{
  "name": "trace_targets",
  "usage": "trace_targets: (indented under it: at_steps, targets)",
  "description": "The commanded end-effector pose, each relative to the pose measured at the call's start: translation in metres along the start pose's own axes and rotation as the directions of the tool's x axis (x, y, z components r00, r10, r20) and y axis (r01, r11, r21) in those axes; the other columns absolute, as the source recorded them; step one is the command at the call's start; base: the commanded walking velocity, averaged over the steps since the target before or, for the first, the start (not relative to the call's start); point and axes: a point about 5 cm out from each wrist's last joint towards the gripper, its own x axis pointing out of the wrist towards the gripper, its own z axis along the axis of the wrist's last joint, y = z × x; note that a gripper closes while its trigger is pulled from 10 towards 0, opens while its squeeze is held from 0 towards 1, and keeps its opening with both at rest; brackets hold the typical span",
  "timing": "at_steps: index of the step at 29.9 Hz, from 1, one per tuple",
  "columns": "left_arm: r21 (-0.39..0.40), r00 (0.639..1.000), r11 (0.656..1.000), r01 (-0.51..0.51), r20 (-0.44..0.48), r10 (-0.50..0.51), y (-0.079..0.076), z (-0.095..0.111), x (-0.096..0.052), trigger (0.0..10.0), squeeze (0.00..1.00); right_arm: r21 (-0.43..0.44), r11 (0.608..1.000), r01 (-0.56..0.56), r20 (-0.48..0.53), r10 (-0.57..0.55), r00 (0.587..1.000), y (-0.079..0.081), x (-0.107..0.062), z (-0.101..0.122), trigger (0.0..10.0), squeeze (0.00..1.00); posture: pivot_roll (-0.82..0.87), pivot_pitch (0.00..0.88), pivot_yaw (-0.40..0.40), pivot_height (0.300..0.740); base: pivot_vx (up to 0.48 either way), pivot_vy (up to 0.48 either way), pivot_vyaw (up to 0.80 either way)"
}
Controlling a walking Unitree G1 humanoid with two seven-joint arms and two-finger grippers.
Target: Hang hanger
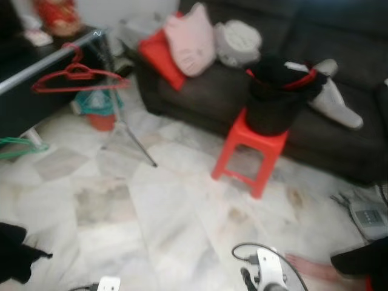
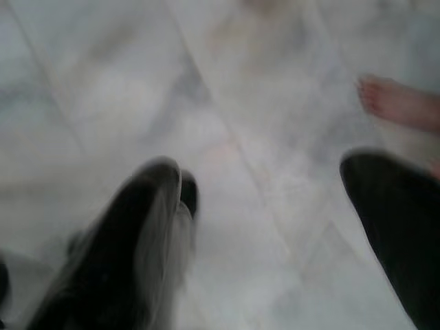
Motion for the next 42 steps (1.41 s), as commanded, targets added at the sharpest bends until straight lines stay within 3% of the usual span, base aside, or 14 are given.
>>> trace_targets:
  at_steps: [1, 27, 37, 42]
  targets:
    - [-0.001, 0.999, 1.000, -0.012, -0.049, 0.012, 0.0043, -0.0149, -0.0040, 10.0, 0.00, 0.000, 1.000, -0.008, 0.012, 0.008, 1.000, 0.0033, 0.0010, 0.0042, 10.0, 0.00, 0.01, 0.067, -0.028, 0.740, 0.000, 0.000, -0.80]
    - [0.001, 0.999, 1.000, -0.011, -0.049, 0.011, 0.0052, -0.0140, -0.0037, 10.0, 0.00, 0.023, 1.000, -0.004, 0.044, 0.003, 0.999, 0.0051, 0.0010, 0.0070, 10.0, 0.00, 0.01, 0.059, -0.020, 0.740, 0.000, 0.000, -0.08]
    - [-0.005, 0.998, 1.000, -0.019, -0.062, 0.019, 0.0062, -0.0168, -0.0044, 10.0, 0.00, 0.048, 0.999, 0.007, 0.053, -0.010, 0.999, 0.0039, 0.0007, 0.0070, 10.0, 0.00, 0.01, 0.062, -0.025, 0.740, 0.250, 0.000, 0.00]
    - [-0.007, 0.998, 1.000, -0.018, -0.065, 0.018, 0.0063, -0.0175, -0.0045, 10.0, 0.00, 0.040, 0.999, 0.011, 0.045, -0.013, 0.999, 0.0034, 0.0007, 0.0064, 10.0, 0.00, 0.01, 0.061, -0.025, 0.740, 0.262, 0.000, -0.72]
